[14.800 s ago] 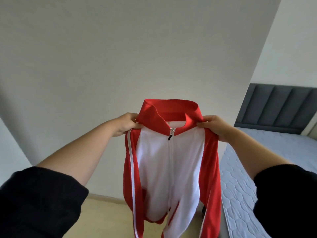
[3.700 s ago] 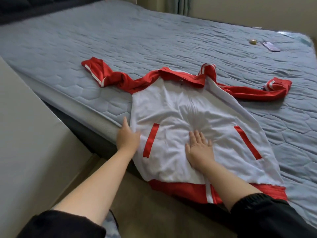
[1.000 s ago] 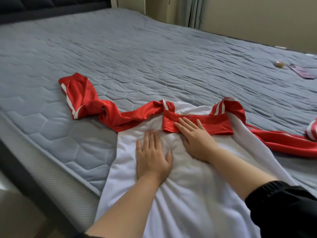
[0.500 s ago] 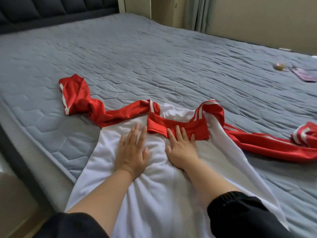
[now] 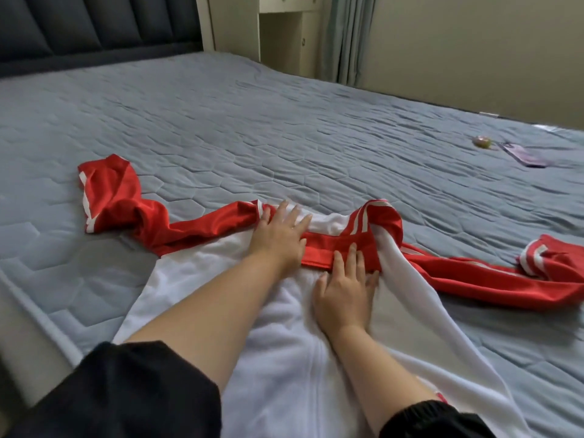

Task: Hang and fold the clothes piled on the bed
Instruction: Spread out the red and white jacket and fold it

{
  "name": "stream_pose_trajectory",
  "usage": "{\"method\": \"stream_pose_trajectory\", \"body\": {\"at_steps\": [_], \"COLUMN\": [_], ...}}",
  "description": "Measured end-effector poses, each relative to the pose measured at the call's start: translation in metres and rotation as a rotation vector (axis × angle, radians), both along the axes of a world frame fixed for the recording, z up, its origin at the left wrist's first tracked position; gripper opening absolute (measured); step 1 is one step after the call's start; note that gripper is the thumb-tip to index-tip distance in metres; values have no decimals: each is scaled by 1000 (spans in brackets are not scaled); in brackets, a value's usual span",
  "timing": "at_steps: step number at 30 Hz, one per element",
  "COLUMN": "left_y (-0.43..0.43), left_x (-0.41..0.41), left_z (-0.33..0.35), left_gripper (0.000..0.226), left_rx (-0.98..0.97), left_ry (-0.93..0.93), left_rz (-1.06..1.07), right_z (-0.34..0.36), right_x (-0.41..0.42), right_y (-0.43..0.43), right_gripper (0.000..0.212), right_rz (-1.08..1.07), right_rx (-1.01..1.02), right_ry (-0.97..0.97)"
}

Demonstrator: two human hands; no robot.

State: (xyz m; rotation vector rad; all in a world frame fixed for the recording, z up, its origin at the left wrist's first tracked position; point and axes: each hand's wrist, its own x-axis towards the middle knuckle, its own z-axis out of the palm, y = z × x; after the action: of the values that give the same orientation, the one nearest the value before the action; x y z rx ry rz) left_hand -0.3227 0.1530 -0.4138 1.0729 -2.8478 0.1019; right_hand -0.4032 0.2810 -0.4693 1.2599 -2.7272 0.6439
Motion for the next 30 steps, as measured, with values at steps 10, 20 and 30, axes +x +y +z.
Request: {"method": "stream_pose_trajectory", "body": {"at_steps": [10, 20, 30], "left_y": [-7, -8, -9], "left_x": [24, 21, 20], "left_z": [-62, -59, -60], "left_gripper": [68, 70, 71], "left_rx": [60, 72, 66], "left_ry": [264, 222, 221], "left_rz": [158, 168, 170], "right_z": [44, 62, 97], "right_x": [-34, -139, -195], "right_y": [2, 29, 54], "right_gripper": [21, 30, 54], "right_rz": [-28, -312, -670], "right_rx": [-293, 418, -204], "right_ry": [54, -277, -22]}}
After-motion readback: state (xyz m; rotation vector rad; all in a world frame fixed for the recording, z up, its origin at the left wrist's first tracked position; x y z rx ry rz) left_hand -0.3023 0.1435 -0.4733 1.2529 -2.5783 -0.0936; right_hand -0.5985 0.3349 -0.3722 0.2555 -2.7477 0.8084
